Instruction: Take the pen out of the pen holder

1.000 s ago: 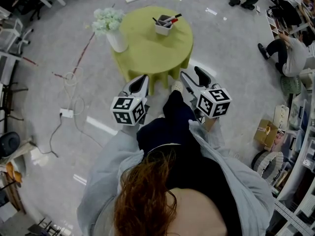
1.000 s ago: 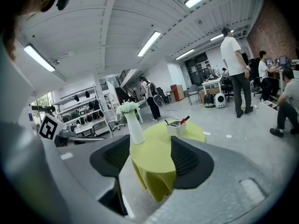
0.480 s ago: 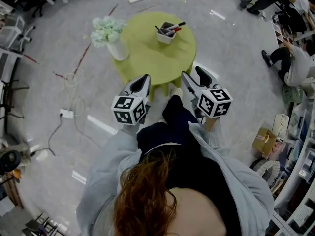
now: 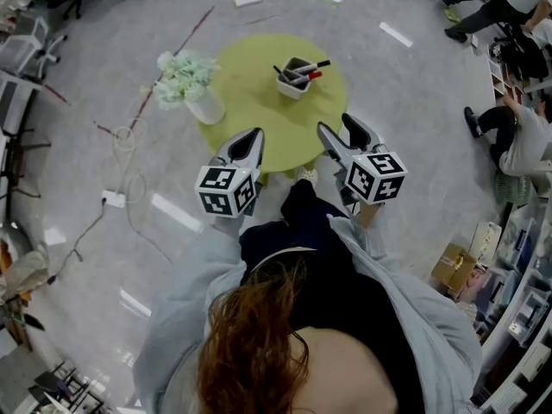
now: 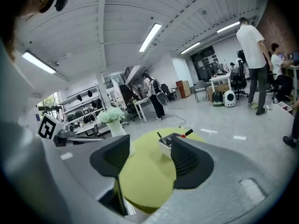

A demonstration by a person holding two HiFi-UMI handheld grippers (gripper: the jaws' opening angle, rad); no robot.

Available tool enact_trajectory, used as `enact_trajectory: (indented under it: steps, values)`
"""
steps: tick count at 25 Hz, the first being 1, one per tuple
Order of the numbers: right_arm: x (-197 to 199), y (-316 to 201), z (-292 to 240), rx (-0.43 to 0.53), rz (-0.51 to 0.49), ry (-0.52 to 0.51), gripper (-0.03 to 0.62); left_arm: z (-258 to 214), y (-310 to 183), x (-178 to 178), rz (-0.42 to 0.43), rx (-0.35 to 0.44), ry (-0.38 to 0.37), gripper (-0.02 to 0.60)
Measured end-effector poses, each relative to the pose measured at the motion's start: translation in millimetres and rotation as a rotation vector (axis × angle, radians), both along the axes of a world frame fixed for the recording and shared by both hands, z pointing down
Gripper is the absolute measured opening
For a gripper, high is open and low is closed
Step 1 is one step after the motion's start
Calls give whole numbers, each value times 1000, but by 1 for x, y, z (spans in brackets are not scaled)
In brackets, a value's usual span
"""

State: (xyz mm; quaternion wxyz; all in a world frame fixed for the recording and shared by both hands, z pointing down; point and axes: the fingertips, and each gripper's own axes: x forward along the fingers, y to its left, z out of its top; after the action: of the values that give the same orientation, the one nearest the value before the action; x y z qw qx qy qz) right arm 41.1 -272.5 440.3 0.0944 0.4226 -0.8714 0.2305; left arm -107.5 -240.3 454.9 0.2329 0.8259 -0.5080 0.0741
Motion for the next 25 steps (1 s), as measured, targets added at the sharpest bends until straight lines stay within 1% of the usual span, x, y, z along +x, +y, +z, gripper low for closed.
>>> enact_trajectory:
  steps: [10, 16, 22, 25]
  values:
    - [6, -77, 2, -4, -70, 11, 270, 2, -69, 9, -60, -1, -5, 18]
    - [16, -121, 8, -14, -83, 13, 270, 2, -110, 18, -75, 11, -25, 18]
    - [25, -151, 25, -66, -93, 3, 270, 16, -132, 20, -118, -25, -30, 18]
    - [29, -162, 36, -111, -91, -29, 270, 22, -136, 20, -146, -38, -36, 18]
